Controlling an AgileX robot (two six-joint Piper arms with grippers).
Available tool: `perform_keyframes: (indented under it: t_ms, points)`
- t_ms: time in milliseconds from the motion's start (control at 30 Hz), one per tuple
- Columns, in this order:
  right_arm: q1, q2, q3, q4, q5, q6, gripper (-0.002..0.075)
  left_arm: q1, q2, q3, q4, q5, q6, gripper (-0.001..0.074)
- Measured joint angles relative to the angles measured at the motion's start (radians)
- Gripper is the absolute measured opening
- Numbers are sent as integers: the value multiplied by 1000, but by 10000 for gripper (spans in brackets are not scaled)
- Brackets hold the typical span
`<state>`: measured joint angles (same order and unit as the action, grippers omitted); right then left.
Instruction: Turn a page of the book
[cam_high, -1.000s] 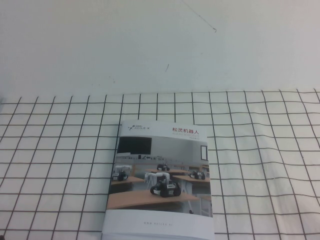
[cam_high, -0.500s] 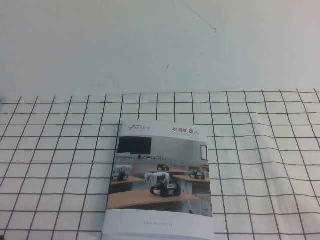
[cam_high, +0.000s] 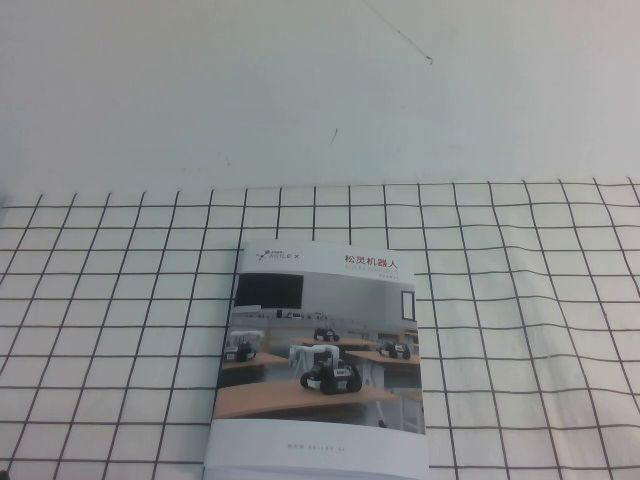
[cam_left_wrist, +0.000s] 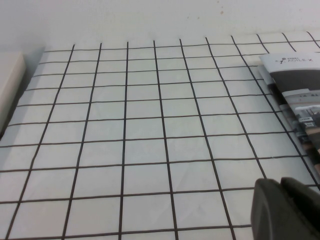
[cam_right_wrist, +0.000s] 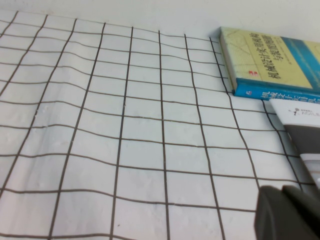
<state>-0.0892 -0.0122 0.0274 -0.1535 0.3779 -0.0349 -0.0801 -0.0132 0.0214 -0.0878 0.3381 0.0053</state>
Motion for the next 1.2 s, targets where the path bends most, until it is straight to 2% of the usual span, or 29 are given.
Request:
perform_keyframes:
  t_ms: [633, 800, 1067, 1200]
  points:
    - [0, 0, 0, 0, -34, 0, 1, 0, 0, 0, 0, 0, 0, -3]
    - [0, 0, 0, 0, -228, 0, 1, 0, 0, 0, 0, 0, 0, -3]
    - [0, 0, 0, 0, -662, 0, 1, 0, 0, 0, 6, 0, 0, -3]
    - [0, 0, 0, 0, -830, 53, 1, 0, 0, 2, 52, -24, 0, -3]
